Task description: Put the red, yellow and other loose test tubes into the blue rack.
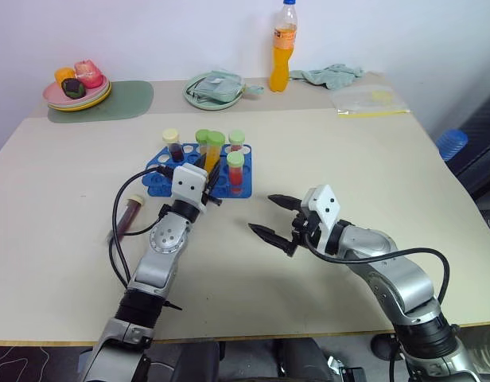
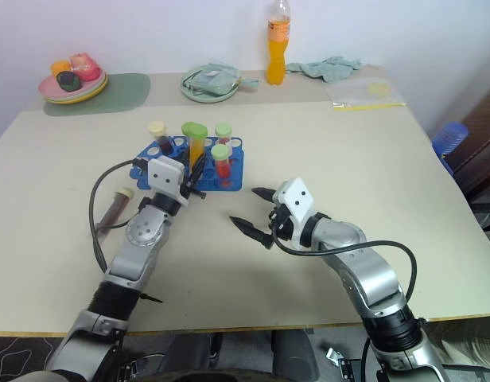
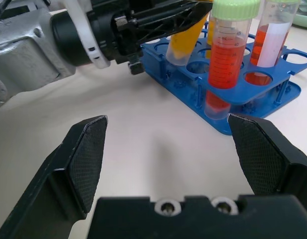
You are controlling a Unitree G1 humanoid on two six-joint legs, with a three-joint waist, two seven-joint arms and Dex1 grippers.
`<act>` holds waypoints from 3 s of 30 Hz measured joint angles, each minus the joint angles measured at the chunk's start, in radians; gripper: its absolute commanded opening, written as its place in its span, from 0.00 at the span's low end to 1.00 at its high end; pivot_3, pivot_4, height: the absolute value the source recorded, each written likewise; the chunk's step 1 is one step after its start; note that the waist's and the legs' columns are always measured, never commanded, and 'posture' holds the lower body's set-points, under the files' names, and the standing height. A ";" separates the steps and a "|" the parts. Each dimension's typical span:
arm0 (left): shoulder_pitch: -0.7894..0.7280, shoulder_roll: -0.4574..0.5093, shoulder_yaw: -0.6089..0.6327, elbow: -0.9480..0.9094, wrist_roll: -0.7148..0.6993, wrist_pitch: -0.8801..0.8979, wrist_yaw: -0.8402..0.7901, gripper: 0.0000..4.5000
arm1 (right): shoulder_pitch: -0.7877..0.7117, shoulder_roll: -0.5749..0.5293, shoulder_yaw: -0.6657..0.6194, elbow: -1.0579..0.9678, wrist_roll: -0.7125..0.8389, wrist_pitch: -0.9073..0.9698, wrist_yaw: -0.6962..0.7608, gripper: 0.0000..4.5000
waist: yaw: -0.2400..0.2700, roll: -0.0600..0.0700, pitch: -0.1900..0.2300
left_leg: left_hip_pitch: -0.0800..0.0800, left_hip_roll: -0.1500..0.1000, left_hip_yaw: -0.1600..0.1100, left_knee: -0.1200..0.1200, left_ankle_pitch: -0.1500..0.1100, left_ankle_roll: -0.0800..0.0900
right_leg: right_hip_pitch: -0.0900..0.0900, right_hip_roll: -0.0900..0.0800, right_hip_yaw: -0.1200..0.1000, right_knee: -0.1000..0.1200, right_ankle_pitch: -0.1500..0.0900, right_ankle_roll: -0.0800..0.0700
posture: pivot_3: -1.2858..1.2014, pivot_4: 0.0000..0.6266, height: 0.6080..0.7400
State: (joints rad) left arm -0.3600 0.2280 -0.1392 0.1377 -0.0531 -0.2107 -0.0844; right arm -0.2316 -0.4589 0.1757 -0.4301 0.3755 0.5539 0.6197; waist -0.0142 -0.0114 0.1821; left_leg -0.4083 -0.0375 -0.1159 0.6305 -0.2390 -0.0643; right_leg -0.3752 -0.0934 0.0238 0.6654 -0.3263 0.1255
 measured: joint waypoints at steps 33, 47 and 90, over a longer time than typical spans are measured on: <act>-0.053 -0.160 0.135 0.257 -0.005 -0.257 -0.085 0.99 | -0.006 0.027 0.008 0.000 -0.009 0.000 -0.007 0.95 | -0.003 0.000 0.000 | 0.000 0.000 -0.001 0.001 0.000 0.000 | 0.001 0.001 -0.001 0.001 0.001 0.001 | 0.52 0.24 1.00; 0.050 0.134 0.330 -0.437 -0.408 0.413 -0.134 0.99 | -0.012 0.025 0.011 0.000 -0.008 -0.001 0.017 0.95 | -0.004 0.000 0.000 | 0.001 0.001 -0.002 0.001 0.000 0.000 | 0.001 0.001 -0.001 0.001 0.001 0.001 | 0.52 0.24 1.00; -0.253 0.760 0.177 -0.084 -0.384 1.350 -0.404 0.17 | -0.021 -0.038 0.032 -0.001 0.002 -0.018 0.163 0.95 | -0.026 -0.002 0.001 | -0.001 0.003 -0.001 0.000 0.000 -0.001 | -0.004 0.002 0.002 0.003 0.000 0.000 | 0.52 0.24 1.00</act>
State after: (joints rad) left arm -0.6131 0.9876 0.0383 0.0538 -0.4372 1.1394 -0.4880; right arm -0.2521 -0.4973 0.2079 -0.4308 0.3770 0.5362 0.7830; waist -0.0401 -0.0132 0.1834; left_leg -0.4094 -0.0348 -0.1174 0.6300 -0.2386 -0.0650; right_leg -0.3793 -0.0916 0.0255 0.6689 -0.3259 0.1259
